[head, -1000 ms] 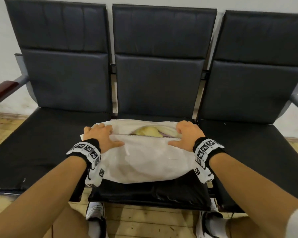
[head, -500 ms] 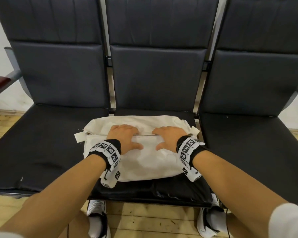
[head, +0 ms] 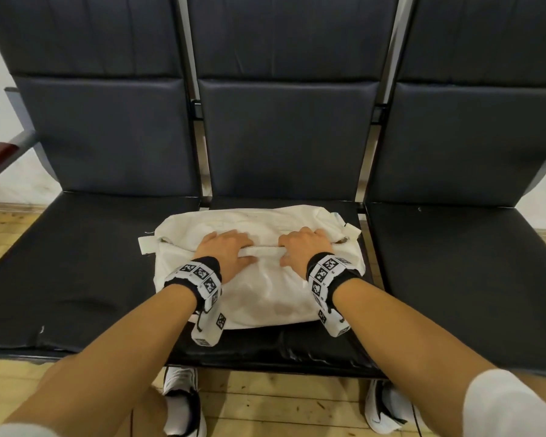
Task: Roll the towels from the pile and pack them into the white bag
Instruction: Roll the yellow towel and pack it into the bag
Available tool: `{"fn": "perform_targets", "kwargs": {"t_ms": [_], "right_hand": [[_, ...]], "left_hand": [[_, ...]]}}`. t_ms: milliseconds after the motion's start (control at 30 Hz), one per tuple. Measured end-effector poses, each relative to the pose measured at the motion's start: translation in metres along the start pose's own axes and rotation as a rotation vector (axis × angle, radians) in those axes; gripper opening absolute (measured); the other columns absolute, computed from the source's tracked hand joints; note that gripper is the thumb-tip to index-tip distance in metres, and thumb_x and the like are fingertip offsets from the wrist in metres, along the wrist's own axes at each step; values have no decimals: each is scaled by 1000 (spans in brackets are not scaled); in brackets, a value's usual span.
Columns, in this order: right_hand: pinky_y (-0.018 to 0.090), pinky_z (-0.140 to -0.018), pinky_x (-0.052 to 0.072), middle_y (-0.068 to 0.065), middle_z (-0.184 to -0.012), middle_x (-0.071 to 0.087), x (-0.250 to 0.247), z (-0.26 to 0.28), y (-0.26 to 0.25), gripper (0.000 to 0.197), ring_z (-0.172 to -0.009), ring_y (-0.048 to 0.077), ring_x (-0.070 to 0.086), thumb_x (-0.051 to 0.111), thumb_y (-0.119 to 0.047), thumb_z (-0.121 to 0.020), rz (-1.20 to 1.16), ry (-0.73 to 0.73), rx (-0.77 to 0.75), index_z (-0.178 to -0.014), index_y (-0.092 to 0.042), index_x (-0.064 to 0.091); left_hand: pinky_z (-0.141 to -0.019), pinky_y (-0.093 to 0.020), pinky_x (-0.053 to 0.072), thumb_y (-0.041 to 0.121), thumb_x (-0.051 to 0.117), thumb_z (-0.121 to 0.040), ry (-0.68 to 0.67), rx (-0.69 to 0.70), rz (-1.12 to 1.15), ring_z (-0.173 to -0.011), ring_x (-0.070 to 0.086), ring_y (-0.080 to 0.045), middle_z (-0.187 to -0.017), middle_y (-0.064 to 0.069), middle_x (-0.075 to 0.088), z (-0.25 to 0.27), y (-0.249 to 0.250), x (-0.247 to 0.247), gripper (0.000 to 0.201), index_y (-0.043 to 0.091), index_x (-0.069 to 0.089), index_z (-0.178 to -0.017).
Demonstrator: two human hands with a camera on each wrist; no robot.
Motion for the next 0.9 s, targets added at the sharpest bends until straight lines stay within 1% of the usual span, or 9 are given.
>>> {"fn": "perform_targets", "kwargs": {"t_ms": [100, 267, 333, 400, 500, 600, 667, 800, 900], "right_hand": [[42, -95, 41, -1, -123, 58, -7, 14, 2, 44, -113, 24, 51, 57, -50, -91, -42, 11, -39, -127, -27, 51], [37, -92, 42, -1, -126, 59, -30, 38, 22, 50, -111, 23, 55, 49, -57, -93, -78, 24, -6, -133, -26, 50], [39, -96, 41, -1, -129, 59, -43, 49, 35, 53, -116, 24, 53, 48, -58, -93, -75, 44, 32, -137, -27, 48], [40, -102, 38, 2, -135, 55, -52, 58, 52, 52, -122, 26, 50, 50, -51, -94, -117, 50, 79, -140, -27, 47], [42, -107, 39, 1, -141, 50, -57, 67, 83, 51, -127, 27, 47, 58, -31, -89, -276, 36, 176, -139, -29, 47], [40, -103, 45, 2, -134, 54, -60, 75, 109, 52, -122, 24, 51, 61, -11, -83, -466, 77, 246, -132, -26, 53], [41, -104, 46, 3, -136, 53, -59, 81, 122, 53, -123, 24, 52, 62, -6, -85, -536, 106, 286, -134, -23, 51], [42, -102, 47, 4, -138, 53, -45, 90, 143, 50, -122, 25, 54, 58, -7, -90, -653, 94, 337, -136, -23, 49], [38, -98, 47, 4, -131, 60, -32, 93, 153, 39, -119, 25, 56, 54, -18, -96, -733, 85, 373, -135, -25, 49]], "left_hand": [[-121, -39, 16, 59, 48, -95, 11, 30, 14, -146, 28, -14, -156, 8, 37, 16, -2, -8, 56, 32, 45, -145], [-114, -38, 30, 54, 49, -96, 101, -21, 35, -135, 43, -20, -147, 3, 48, 39, -14, -32, 56, 28, 42, -145], [-112, -41, 31, 52, 48, -97, 111, -80, 26, -132, 45, -22, -146, 2, 49, 48, -26, -41, 56, 29, 39, -146], [-111, -43, 31, 50, 50, -96, 112, -120, 27, -132, 45, -23, -146, 1, 49, 53, -34, -48, 57, 28, 39, -147], [-111, -44, 32, 48, 55, -93, 137, -122, 48, -129, 46, -24, -143, 0, 51, 57, -31, -59, 57, 27, 41, -145], [-113, -43, 33, 44, 57, -93, 160, -116, 122, -132, 44, -24, -145, 0, 49, 51, -9, -68, 55, 27, 43, -144], [-111, -44, 36, 43, 57, -94, 168, -73, 163, -131, 45, -25, -145, -2, 49, 42, 17, -71, 53, 26, 45, -142], [-103, -42, 44, 37, 58, -96, 196, 36, 265, -120, 52, -24, -133, -2, 56, 20, 74, -71, 41, 23, 51, -134], [-99, -35, 46, 31, 57, -98, 157, 94, 393, -115, 56, -20, -126, 1, 60, 2, 113, -60, 32, 22, 56, -128]]}}
Point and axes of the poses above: each hand's wrist, its own z-axis away from the middle knuckle, its own x-axis out of the palm, y = z × x, the point moved 9 cm from there along -z, towards the middle knuckle
